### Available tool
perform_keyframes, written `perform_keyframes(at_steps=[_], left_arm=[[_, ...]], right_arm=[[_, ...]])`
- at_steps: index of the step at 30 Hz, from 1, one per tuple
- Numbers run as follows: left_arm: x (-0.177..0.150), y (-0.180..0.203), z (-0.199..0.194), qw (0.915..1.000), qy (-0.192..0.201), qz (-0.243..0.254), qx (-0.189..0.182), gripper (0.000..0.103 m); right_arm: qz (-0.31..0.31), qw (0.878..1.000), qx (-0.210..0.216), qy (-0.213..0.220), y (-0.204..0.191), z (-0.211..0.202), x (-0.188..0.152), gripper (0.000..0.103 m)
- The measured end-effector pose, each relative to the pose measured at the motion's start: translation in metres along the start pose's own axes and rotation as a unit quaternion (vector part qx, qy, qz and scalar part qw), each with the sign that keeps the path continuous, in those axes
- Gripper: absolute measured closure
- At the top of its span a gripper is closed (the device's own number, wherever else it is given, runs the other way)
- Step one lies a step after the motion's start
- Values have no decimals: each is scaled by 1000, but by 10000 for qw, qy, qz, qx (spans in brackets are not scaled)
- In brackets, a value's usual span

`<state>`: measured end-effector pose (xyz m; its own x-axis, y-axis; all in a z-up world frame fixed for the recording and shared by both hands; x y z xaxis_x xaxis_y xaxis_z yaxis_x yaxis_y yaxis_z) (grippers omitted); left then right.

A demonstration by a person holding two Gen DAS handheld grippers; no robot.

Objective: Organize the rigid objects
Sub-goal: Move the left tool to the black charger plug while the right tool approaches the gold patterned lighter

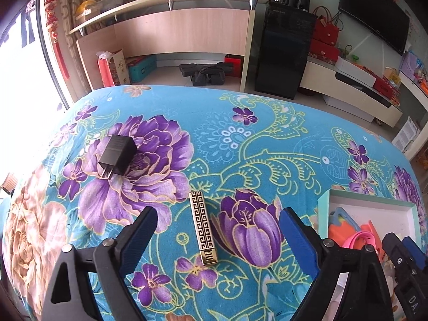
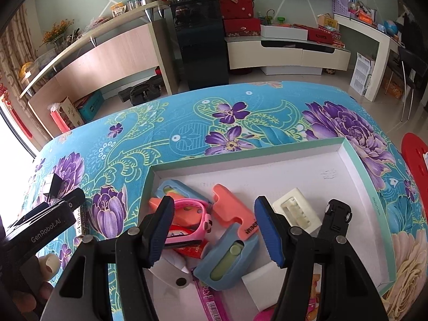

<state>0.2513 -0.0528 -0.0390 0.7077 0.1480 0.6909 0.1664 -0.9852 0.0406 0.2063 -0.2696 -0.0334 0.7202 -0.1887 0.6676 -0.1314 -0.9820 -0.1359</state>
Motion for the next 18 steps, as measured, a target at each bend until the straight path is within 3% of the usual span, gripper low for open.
perform_keyframes(at_steps=[3, 5, 6, 18], left_arm=[[0, -11, 3, 9999, -35, -127, 59, 6], [1, -17, 4, 9997, -23, -219, 77, 0], [1, -19, 4, 9996, -7, -264, 67, 0], [5, -54, 6, 9959, 42, -892, 146, 0]], right_arm=[[22, 10000, 50, -12, -6, 1, 0, 40], [59, 9999, 79, -25, -9, 2, -1, 25], [73, 9999, 105, -15, -11, 2, -1, 13], [-24, 9999, 95, 35, -27, 5, 0, 7]])
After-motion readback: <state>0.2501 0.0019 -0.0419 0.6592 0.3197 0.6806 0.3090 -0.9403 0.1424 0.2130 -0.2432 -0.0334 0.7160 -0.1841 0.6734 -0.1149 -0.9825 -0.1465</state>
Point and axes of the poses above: each gripper's, at about its wrist camera, not at the fingertips, and z roughly the way its jaws point, y to its right, x to its top, the point moved 10 cm from there along z, roughly the way its jaws point, and after that the axes turned 8 degrees about y, right-handed, at the moved point
